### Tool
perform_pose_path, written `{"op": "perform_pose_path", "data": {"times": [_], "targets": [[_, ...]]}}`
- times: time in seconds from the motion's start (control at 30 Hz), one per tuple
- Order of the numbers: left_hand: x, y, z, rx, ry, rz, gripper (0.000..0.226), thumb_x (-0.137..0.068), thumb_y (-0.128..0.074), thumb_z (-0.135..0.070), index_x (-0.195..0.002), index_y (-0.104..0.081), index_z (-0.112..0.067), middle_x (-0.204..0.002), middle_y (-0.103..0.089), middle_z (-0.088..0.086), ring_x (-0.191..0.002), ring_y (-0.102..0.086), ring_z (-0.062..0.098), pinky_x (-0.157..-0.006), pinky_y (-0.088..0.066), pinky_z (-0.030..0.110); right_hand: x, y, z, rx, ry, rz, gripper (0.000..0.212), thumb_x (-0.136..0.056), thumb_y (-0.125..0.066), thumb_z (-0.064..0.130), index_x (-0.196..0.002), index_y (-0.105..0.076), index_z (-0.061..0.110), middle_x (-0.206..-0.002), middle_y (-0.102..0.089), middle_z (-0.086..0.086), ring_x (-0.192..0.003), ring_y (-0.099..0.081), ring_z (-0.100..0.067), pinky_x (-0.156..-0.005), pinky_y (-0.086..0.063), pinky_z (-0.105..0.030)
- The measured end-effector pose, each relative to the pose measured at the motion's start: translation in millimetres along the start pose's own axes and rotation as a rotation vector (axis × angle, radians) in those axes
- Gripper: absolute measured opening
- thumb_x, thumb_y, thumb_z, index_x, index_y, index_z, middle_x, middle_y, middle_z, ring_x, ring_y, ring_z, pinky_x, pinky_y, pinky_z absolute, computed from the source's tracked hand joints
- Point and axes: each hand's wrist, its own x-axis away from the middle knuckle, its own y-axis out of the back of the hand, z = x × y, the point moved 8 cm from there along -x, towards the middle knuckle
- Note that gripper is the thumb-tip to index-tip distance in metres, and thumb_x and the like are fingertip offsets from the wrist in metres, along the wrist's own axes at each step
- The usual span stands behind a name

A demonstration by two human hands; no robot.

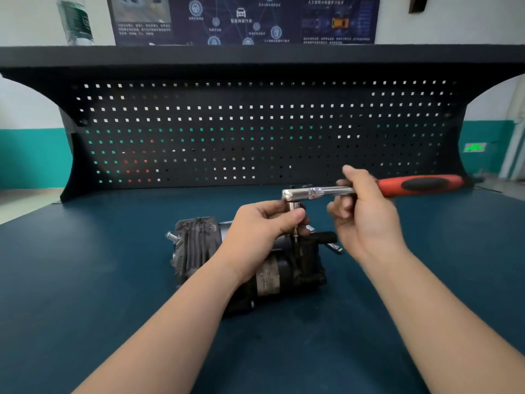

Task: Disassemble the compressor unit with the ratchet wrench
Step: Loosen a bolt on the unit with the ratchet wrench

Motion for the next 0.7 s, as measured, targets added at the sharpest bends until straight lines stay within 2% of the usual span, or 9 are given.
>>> {"op": "perform_pose_path", "data": {"times": [0.07,0.13,0.23,0.3,0.4,0.47,0.6,0.67,0.7], "targets": [[2,-1,-1,-0.029,0.003,-0.034,0.010,-0.084,-0.066,-0.011,-0.086,-0.070,-0.002,-0.079,-0.072,0.007,-0.070,-0.068,0.015,-0.063,-0.053,0.020,4,2,5,0.139,0.106,-0.025,0.033,-0.091,-0.060,0.014,-0.061,-0.047,0.017,-0.047,-0.047,0.005,-0.037,-0.034,-0.007,-0.048,-0.027,-0.023],[3,0,-5,-0.094,-0.026,-0.049,0.012,-0.086,-0.065,-0.013,-0.086,-0.071,-0.003,-0.080,-0.073,0.006,-0.070,-0.068,0.013,-0.066,-0.052,0.020,24,-13,29,0.462,0.448,0.040,0.042,-0.090,-0.060,0.018,-0.053,-0.040,0.015,-0.047,-0.040,0.005,-0.042,-0.034,-0.004,-0.048,-0.031,-0.017],[4,-4,-14,-0.193,-0.068,-0.034,0.019,-0.090,-0.060,-0.011,-0.076,-0.071,-0.006,-0.067,-0.071,-0.007,-0.069,-0.064,0.004,-0.062,-0.049,0.014,74,-56,42,0.743,0.947,0.321,0.044,-0.086,-0.061,0.017,-0.049,-0.043,0.006,-0.047,-0.037,-0.001,-0.046,-0.033,-0.009,-0.049,-0.028,-0.017],[4,1,-12,-0.214,-0.014,-0.063,0.033,-0.090,-0.053,-0.006,-0.061,-0.068,-0.012,-0.053,-0.063,-0.015,-0.070,-0.059,0.007,-0.057,-0.048,0.015,98,-74,34,0.825,1.154,0.499,0.042,-0.082,-0.066,0.007,-0.046,-0.047,-0.004,-0.047,-0.037,-0.009,-0.047,-0.034,-0.020,-0.049,-0.028,-0.023],[5,-9,-8,-0.112,-0.022,0.080,0.012,-0.081,-0.062,-0.021,-0.088,-0.071,-0.018,-0.085,-0.072,-0.003,-0.086,-0.065,0.016,-0.080,-0.054,0.032,81,-64,37,0.735,0.965,0.500,0.039,-0.080,-0.069,0.011,-0.049,-0.046,0.009,-0.050,-0.039,0.000,-0.048,-0.035,-0.004,-0.050,-0.029,-0.015],[7,-11,-2,-0.018,0.025,0.165,0.024,-0.086,-0.061,-0.025,-0.105,-0.067,-0.012,-0.099,-0.071,0.006,-0.092,-0.066,0.021,-0.090,-0.049,0.040,52,-45,44,0.645,0.733,0.340,0.036,-0.081,-0.066,0.026,-0.053,-0.046,0.015,-0.049,-0.044,0.005,-0.047,-0.038,0.000,-0.051,-0.032,-0.014],[2,-7,0,0.014,0.026,0.091,0.014,-0.086,-0.060,-0.018,-0.094,-0.067,-0.009,-0.083,-0.070,0.002,-0.073,-0.066,0.016,-0.077,-0.053,0.030,0,-8,12,0.083,0.082,0.115,0.029,-0.086,-0.064,0.017,-0.060,-0.052,0.017,-0.045,-0.050,0.007,-0.038,-0.032,-0.008,-0.052,-0.026,-0.024],[1,-3,0,-0.035,0.007,0.034,0.011,-0.089,-0.059,-0.012,-0.091,-0.068,-0.008,-0.079,-0.070,0.002,-0.071,-0.067,0.015,-0.070,-0.054,0.026,2,-2,-1,-0.013,-0.008,0.029,0.026,-0.089,-0.061,0.015,-0.064,-0.054,0.017,-0.047,-0.051,0.006,-0.039,-0.031,-0.009,-0.054,-0.025,-0.025],[2,-2,-1,-0.058,-0.007,0.014,0.012,-0.091,-0.058,-0.012,-0.090,-0.069,-0.007,-0.078,-0.071,0.001,-0.070,-0.067,0.014,-0.067,-0.054,0.024,7,-2,3,0.073,0.067,0.025,0.032,-0.088,-0.061,0.018,-0.057,-0.052,0.022,-0.049,-0.050,0.006,-0.040,-0.032,-0.008,-0.053,-0.026,-0.024]]}}
